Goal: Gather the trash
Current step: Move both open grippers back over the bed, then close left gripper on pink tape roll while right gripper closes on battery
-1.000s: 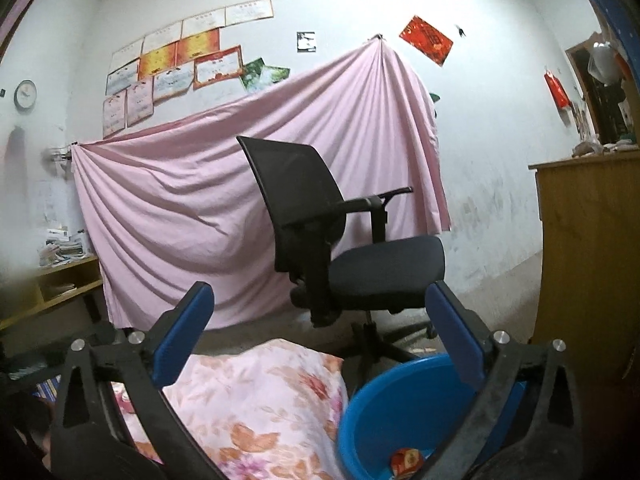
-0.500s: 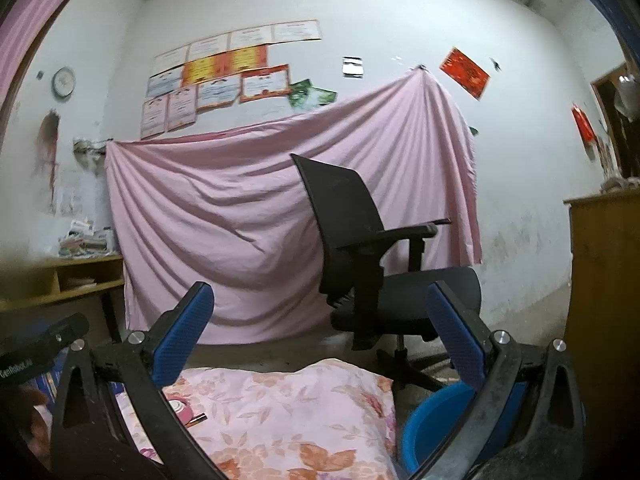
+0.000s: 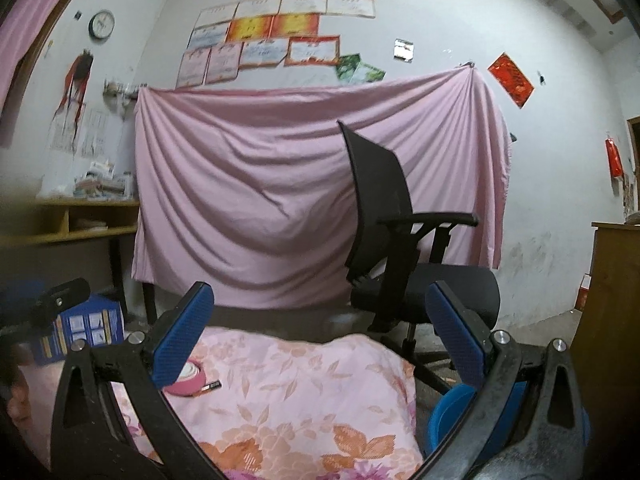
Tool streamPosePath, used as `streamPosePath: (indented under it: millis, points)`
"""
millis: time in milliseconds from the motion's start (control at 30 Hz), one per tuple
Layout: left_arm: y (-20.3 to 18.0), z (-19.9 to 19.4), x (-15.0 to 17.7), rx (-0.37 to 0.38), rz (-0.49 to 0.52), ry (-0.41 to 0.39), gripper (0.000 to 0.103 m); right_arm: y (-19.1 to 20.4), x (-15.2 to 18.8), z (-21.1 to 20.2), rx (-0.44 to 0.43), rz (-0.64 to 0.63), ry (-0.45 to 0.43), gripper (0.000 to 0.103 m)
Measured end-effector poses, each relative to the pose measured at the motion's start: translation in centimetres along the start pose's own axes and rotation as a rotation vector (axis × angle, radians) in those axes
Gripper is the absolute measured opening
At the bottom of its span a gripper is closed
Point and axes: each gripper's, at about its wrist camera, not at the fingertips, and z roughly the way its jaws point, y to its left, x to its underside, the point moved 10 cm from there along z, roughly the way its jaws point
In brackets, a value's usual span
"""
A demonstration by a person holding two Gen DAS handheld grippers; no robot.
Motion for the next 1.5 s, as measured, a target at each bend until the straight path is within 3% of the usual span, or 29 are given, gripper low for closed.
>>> streamPosePath:
  millis: [367, 600, 800, 867, 1100, 1200, 1500]
  points:
    - [-1.1, 6.2, 4.6, 0.043, 0.086, 0.249, 0.1, 0.6, 3.5, 2.9, -0.013, -0.008, 0.159, 0.103]
    - [-3.3, 9.9, 7.1, 0.133, 0.11, 0.397, 0.098, 0.6, 6.6, 6.0, -0.055, 0.023, 0.347, 0.103]
    - [-4.6, 11.8, 9.1, 0.183, 0.134, 0.522, 0.07, 0.9, 9.7, 8.6, -0.084, 0.038, 0.528, 0.102]
    - [-4.8, 12.2, 9.6, 0.191, 0.123, 0.553, 0.065, 0.9, 10.8, 9.1, -0.089, 0.044, 0.584, 0.095]
    - [-4.7, 13.0, 9.4, 0.21, 0.074, 0.574, 0.065, 0.8, 11.8, 9.4, -0.101, 0.075, 0.639, 0.09]
    - [-4.7, 12.8, 9.2, 0.242, 0.054, 0.57, 0.052, 1.0, 11.8, 9.5, -0.109, 0.076, 0.643, 0.09]
    - [-2.5, 10.9, 8.4, 0.236, 0.009, 0.548, 0.052, 2.0, 12.0, 8.8, -0.117, 0.039, 0.645, 0.09]
